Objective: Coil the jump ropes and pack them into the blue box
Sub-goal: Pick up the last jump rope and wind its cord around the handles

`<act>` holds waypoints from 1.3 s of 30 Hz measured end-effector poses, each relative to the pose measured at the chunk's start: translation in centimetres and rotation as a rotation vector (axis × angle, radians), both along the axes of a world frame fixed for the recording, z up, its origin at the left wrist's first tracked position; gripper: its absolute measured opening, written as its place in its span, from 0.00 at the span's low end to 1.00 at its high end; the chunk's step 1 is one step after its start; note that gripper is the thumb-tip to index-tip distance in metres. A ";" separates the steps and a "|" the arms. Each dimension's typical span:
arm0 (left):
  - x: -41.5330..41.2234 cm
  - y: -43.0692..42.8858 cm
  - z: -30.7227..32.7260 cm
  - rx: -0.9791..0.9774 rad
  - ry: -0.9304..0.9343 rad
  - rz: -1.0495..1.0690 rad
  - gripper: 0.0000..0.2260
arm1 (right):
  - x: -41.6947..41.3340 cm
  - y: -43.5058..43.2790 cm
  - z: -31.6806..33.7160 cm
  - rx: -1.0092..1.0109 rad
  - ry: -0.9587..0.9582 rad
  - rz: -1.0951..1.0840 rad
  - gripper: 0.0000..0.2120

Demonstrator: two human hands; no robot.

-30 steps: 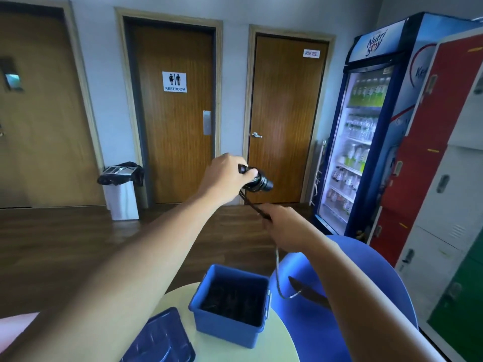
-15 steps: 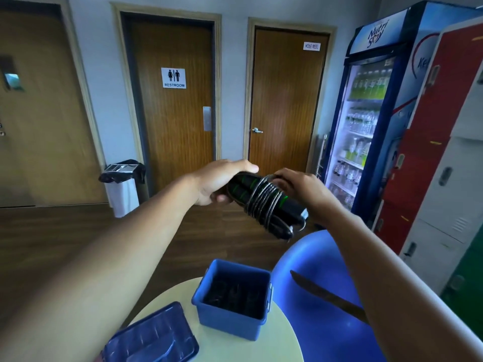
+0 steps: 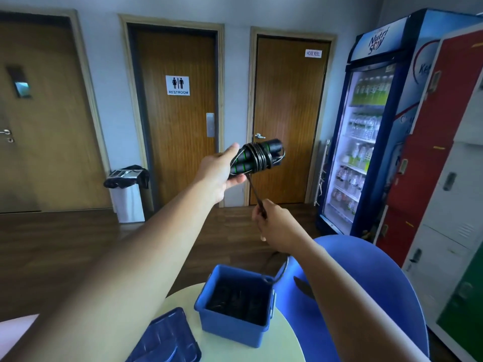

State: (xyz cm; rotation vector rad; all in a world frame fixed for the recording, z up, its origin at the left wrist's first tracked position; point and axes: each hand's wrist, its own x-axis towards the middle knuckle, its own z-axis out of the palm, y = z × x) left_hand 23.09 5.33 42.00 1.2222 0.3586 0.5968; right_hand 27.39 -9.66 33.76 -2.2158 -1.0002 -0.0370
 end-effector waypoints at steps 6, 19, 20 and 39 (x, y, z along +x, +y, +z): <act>0.2 1.5 -2.1 1.357 0.232 0.268 0.11 | -0.7 -1.1 2.2 -0.289 -0.136 -0.052 0.05; -2.5 1.8 -2.7 0.709 0.137 -0.479 0.17 | 2.4 -2.6 5.7 -0.172 -0.570 -0.140 0.15; -2.6 1.7 -2.4 0.652 0.095 -0.474 0.17 | 2.7 -2.1 5.7 -0.198 -0.544 -0.118 0.14; -0.9 -1.4 -0.4 0.376 0.048 0.290 0.22 | -2.1 3.4 1.2 0.009 -0.167 -0.095 0.09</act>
